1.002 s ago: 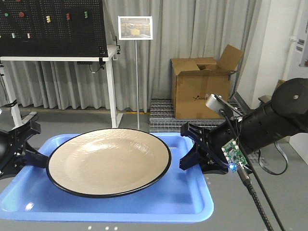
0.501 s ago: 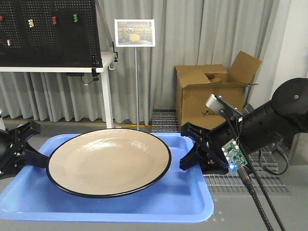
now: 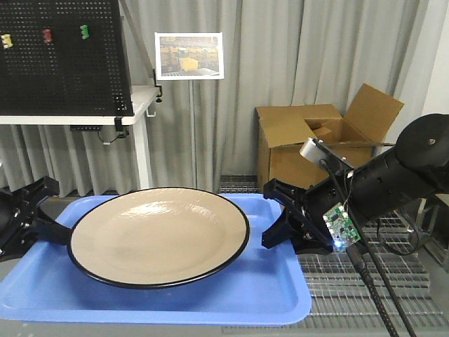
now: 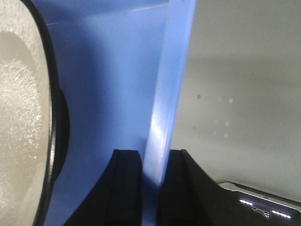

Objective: Place disk in tray to left cabinet
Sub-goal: 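Carry the tray with both grippers as the base drives to the cabinet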

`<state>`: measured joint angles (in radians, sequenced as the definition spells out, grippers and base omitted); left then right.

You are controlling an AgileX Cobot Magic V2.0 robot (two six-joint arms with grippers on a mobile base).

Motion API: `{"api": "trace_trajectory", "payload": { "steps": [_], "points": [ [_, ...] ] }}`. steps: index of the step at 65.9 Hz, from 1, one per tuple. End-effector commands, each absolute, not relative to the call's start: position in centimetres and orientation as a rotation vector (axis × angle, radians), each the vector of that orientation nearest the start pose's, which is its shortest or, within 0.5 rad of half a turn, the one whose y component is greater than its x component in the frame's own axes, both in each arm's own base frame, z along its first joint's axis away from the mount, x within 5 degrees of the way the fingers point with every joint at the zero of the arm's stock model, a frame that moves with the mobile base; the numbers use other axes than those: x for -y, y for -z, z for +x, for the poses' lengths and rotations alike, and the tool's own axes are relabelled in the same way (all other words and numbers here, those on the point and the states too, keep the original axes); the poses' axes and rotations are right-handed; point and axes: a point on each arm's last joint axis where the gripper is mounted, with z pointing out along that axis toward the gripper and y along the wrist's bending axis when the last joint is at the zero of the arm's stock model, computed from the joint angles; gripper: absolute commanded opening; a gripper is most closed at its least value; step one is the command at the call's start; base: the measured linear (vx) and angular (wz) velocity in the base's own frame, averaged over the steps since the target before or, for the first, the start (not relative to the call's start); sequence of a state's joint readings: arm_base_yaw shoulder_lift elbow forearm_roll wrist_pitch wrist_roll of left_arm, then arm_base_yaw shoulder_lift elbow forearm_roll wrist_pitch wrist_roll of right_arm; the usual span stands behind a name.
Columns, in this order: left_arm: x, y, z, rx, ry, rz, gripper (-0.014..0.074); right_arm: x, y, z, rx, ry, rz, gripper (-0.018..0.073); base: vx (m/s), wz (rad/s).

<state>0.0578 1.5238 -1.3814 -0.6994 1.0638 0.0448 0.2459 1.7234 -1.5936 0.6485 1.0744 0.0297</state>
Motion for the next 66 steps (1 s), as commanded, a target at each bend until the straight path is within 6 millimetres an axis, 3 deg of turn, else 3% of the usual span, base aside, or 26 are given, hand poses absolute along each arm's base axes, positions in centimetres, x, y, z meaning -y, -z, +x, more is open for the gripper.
{"api": "trace_trajectory", "payload": {
  "steps": [1, 66],
  "points": [
    [5.86, -38.87, 30.68, -2.382, 1.18, -0.257, 0.0, -15.92, -38.98, 33.01, -2.452, -1.281, -0.044, -0.0004, 0.51, -0.06],
    [5.86, -38.87, 30.68, -2.381, 1.18, -0.257, 0.0, -15.92, -38.98, 33.01, -2.452, -1.281, -0.044, -0.0004, 0.4, -0.12]
  ]
}}
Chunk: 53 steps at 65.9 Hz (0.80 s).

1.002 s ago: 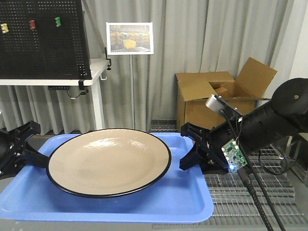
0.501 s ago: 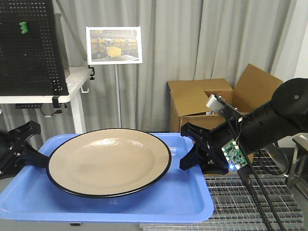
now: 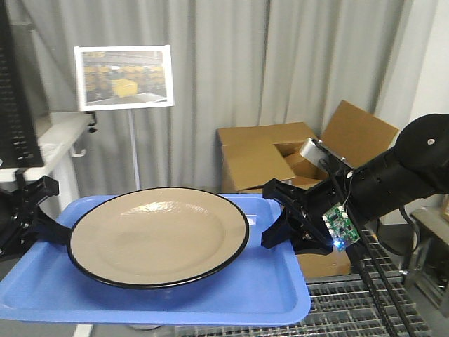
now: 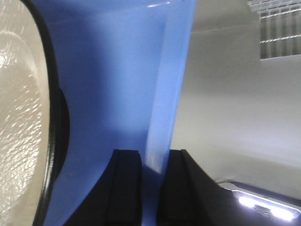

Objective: Place disk in tray to left cabinet
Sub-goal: 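Carry the tray with both grippers as the base drives to the cabinet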

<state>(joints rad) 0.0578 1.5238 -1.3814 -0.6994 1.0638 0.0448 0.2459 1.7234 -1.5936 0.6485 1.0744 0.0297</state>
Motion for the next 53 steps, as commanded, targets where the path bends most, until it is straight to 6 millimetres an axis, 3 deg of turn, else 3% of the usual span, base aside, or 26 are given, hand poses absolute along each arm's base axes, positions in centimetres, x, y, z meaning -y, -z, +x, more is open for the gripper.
{"api": "trace_trajectory", "payload": {
  "steps": [1, 19, 53],
  "points": [
    [5.86, -38.87, 30.68, -2.381, 1.18, -0.257, 0.0, -15.92, -38.98, 33.01, -2.452, -1.281, -0.044, -0.0004, 0.29, -0.35],
    [5.86, -38.87, 30.68, -2.381, 1.18, -0.257, 0.0, -15.92, -38.99, 33.02, -2.451, -1.28, -0.043, -0.0004, 0.25, -0.49],
    [5.86, -38.87, 30.68, -2.381, 1.18, -0.257, 0.0, -15.92, -38.98, 33.0, -2.453, -1.281, -0.044, -0.0004, 0.18, -0.73]
  ]
}}
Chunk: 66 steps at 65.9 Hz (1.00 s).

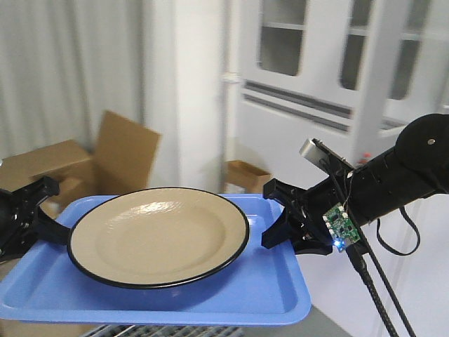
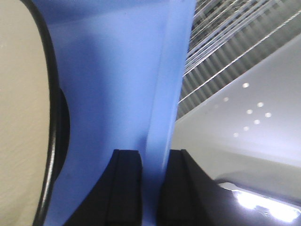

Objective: Place disk in tray to left cabinet
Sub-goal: 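Carry the tray with both grippers as the base drives to the cabinet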

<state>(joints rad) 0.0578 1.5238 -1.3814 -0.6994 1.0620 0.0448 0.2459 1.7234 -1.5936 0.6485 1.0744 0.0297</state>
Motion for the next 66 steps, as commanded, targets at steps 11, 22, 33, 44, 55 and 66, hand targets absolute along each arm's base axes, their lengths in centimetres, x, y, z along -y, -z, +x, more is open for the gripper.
{"api": "trace_trajectory", "payload": {
  "steps": [11, 22, 33, 44, 55, 66],
  "points": [
    [5.86, -38.87, 30.68, -2.381, 1.18, -0.257, 0.0, -15.92, -38.98, 33.0, -2.453, -1.281, -0.044, -0.0004, 0.17, -0.72],
    [5.86, -38.87, 30.68, -2.381, 1.18, -0.257, 0.0, -15.93, -38.98, 33.0, -2.453, -1.282, -0.044, -0.0004, 0.17, -0.69],
    [5.86, -38.87, 30.68, -2.382, 1.18, -0.257, 0.0, -15.93, -38.98, 33.01, -2.453, -1.282, -0.044, -0.0004, 0.17, -0.65],
    [5.86, -38.87, 30.68, -2.382, 1.18, -0.257, 0.0, -15.93, -38.98, 33.01, -2.453, -1.282, -0.044, -0.0004, 0.16, -0.64],
    [5.86, -38.87, 30.68, -2.382, 1.18, -0.257, 0.0, -15.93, -38.98, 33.01, -2.453, -1.282, -0.044, -0.0004, 0.16, -0.62],
    [5.86, -38.87, 30.68, -2.382, 1.18, -0.257, 0.0, -15.93, -38.99, 33.01, -2.452, -1.282, -0.043, -0.0004, 0.15, -0.56]
  ]
}}
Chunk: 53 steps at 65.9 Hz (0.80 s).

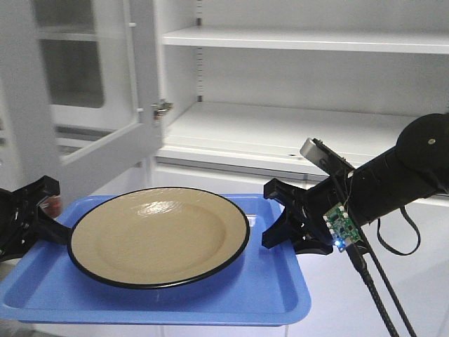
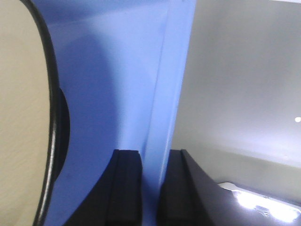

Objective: Place disk in tray to left cabinet
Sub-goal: 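Carry the tray with both grippers as the base drives to the cabinet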

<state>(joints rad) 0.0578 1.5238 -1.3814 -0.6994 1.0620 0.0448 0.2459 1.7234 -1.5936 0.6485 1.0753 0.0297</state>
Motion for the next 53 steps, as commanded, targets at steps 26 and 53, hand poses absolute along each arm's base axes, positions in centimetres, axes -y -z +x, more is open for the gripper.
{"api": "trace_trajectory", "payload": {
  "steps": [26, 53],
  "points": [
    [5.86, -38.87, 30.68, -2.382, 1.18, -0.257, 0.0, -15.93, -38.99, 33.01, -2.452, -1.282, -0.043, -0.0004, 0.16, -0.36],
    [5.86, -38.87, 30.68, -2.382, 1.18, -0.257, 0.0, -15.93, -38.98, 33.01, -2.453, -1.282, -0.044, -0.0004, 0.23, -0.13]
  ]
}}
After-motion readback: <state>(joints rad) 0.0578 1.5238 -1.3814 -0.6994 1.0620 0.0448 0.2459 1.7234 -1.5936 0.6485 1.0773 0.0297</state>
